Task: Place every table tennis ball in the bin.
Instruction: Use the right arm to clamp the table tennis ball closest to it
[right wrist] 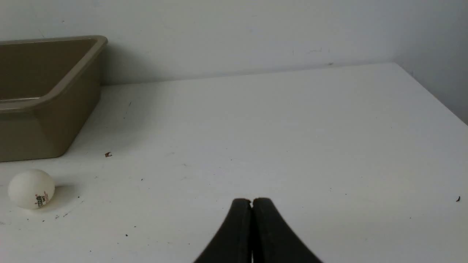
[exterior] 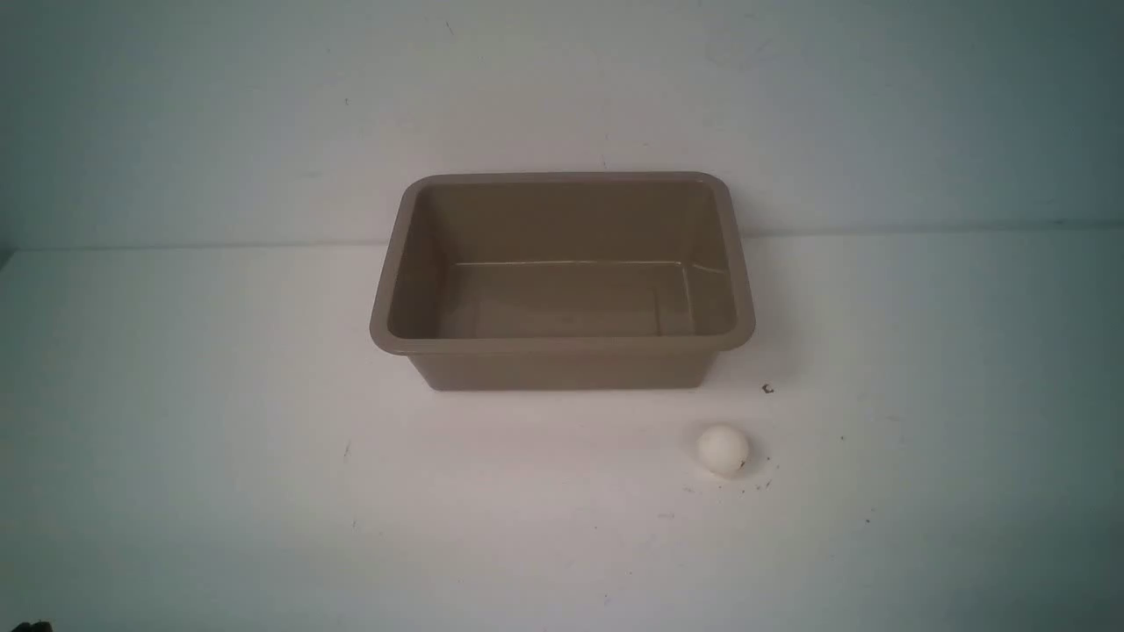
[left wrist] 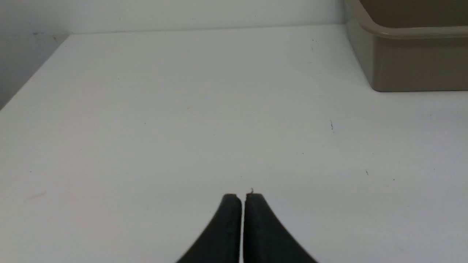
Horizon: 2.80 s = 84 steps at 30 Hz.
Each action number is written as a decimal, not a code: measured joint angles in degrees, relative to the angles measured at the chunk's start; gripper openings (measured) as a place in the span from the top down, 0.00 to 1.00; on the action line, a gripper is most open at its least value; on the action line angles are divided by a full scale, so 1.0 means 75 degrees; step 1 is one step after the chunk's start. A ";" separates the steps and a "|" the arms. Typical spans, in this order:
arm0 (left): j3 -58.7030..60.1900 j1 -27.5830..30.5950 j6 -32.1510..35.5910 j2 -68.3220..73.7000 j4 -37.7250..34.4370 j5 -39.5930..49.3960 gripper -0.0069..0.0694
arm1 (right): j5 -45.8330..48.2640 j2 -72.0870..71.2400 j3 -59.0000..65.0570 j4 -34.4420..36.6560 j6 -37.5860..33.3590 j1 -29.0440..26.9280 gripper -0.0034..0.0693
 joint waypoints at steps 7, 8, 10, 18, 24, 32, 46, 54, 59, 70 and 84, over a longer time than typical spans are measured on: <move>0.0000 0.0000 0.0000 0.0000 0.0000 0.0000 0.91 | 0.0000 0.0000 0.0000 0.0000 -0.0007 0.0000 0.98; 0.0000 0.0000 0.0000 0.0000 0.0000 0.0000 0.91 | 0.0000 0.0000 0.0000 0.0000 -0.0007 0.0000 0.98; 0.0000 0.0000 0.0000 0.0000 0.0000 0.0000 0.91 | 0.0000 0.0000 0.0000 0.0000 -0.0007 0.0000 0.98; 0.0000 0.0000 0.0000 0.0000 0.0000 0.0000 0.91 | 0.0000 0.0000 0.0000 0.0000 -0.0007 0.0000 0.98; 0.0000 0.0000 0.0000 0.0000 0.0000 0.0000 0.91 | 0.0000 0.0000 0.0000 0.0000 -0.0007 0.0000 0.98; 0.0000 0.0000 0.0000 0.0000 0.0000 0.0000 0.91 | 0.0000 0.0000 0.0000 0.0026 0.0008 0.0000 0.98; 0.0000 0.0000 0.0000 0.0000 0.0000 0.0000 0.91 | -0.1818 0.0000 0.0036 0.6219 0.0994 0.0000 0.98; 0.0000 0.0000 0.0000 0.0000 0.0000 0.0000 0.91 | -0.2613 0.0000 0.0036 0.7321 0.0949 0.0000 0.98; 0.0000 0.0000 0.0000 0.0000 0.0000 0.0000 0.91 | -0.0822 0.0061 -0.1194 0.6262 -0.0976 0.0000 0.98; 0.0000 0.0000 0.0000 0.0000 0.0000 0.0000 0.91 | 0.3183 0.4690 -0.5586 0.3552 -0.3025 0.0000 0.97; 0.0000 0.0000 0.0000 0.0000 0.0000 0.0000 0.91 | 0.4281 0.9008 -0.7669 0.2817 -0.3618 0.1880 0.97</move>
